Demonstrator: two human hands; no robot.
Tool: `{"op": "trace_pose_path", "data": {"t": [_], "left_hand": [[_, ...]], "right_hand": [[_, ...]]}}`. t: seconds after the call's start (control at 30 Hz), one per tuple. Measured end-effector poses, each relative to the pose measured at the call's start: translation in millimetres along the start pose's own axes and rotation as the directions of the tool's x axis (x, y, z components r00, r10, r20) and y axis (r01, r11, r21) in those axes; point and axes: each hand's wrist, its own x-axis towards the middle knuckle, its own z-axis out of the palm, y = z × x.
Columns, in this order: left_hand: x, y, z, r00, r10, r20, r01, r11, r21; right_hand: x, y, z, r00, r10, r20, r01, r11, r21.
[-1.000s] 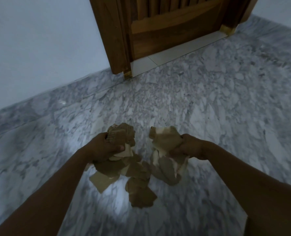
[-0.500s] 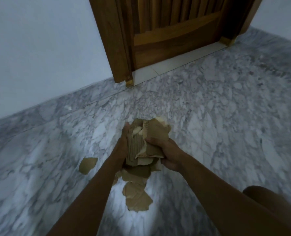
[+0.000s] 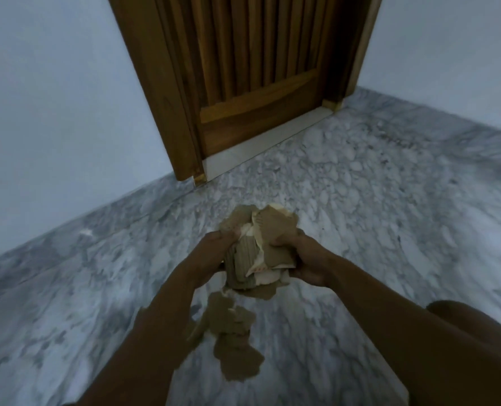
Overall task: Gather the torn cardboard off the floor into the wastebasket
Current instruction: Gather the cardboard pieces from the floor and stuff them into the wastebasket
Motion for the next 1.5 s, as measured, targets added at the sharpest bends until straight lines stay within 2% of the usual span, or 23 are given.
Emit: {"op": "trace_pose_path", "data": {"t": [0.1, 0.2, 0.37, 0.63, 0.8, 0.97, 1.07, 1.2, 1.33, 1.43, 1.5], "left_hand": [[-0.4, 25.7, 9.0, 0.993, 0.092, 0.072, -0.097, 0.993, 0.066], [3.7, 53.9, 27.1, 0.974, 0.173, 0.147, -0.189, 0.977, 0.099], [20.3, 91.2, 90.7, 0.911, 0.239, 0.337, -0.291, 0.95, 0.114], [18.3, 138.3, 254.4, 0.814, 0.227, 0.535, -0.356, 0.923, 0.149], [-17.8, 162.3, 389.6, 0.71, 0.247, 0.659, -0.435, 0.89, 0.135], [-72.2, 164.6, 549.2, 0.605, 0.267, 0.75, -0.514, 0.85, 0.112], [-118.5, 155.9, 650.5, 0.533, 0.233, 0.813, -0.532, 0.84, 0.108], [-191.9, 133.4, 773.4, 0.458, 0.167, 0.873, -0.542, 0.831, 0.125], [-254.4, 99.4, 878.1, 0.395, 0.107, 0.912, -0.571, 0.806, 0.153], [-289.0, 84.7, 923.3, 0.384, 0.083, 0.92, -0.538, 0.83, 0.15], [-304.5, 73.1, 948.0, 0.402, 0.103, 0.91, -0.542, 0.828, 0.145]], "right_hand": [[-22.2, -12.3, -3.3, 0.999, -0.039, -0.035, 0.039, 0.999, 0.01], [-45.0, -26.1, -13.3, 0.986, -0.105, -0.127, 0.111, 0.993, 0.045], [-94.9, -43.5, -50.7, 0.928, -0.243, -0.282, 0.274, 0.959, 0.073], [-211.5, -64.2, -150.2, 0.75, -0.371, -0.548, 0.446, 0.895, 0.004], [-316.1, -68.2, -231.7, 0.639, -0.387, -0.664, 0.519, 0.855, 0.001], [-431.1, -52.9, -331.3, 0.482, -0.372, -0.793, 0.59, 0.807, -0.021], [-507.2, -30.8, -395.1, 0.393, -0.337, -0.855, 0.623, 0.782, -0.022], [-610.2, 8.9, -467.1, 0.23, -0.274, -0.934, 0.649, 0.758, -0.062], [-700.7, 50.2, -517.4, 0.029, -0.167, -0.986, 0.705, 0.702, -0.098], [-744.3, 68.7, -540.7, -0.062, -0.03, -0.998, 0.617, 0.785, -0.062], [-772.2, 77.6, -550.6, -0.092, 0.011, -0.996, 0.375, 0.927, -0.025]]}}
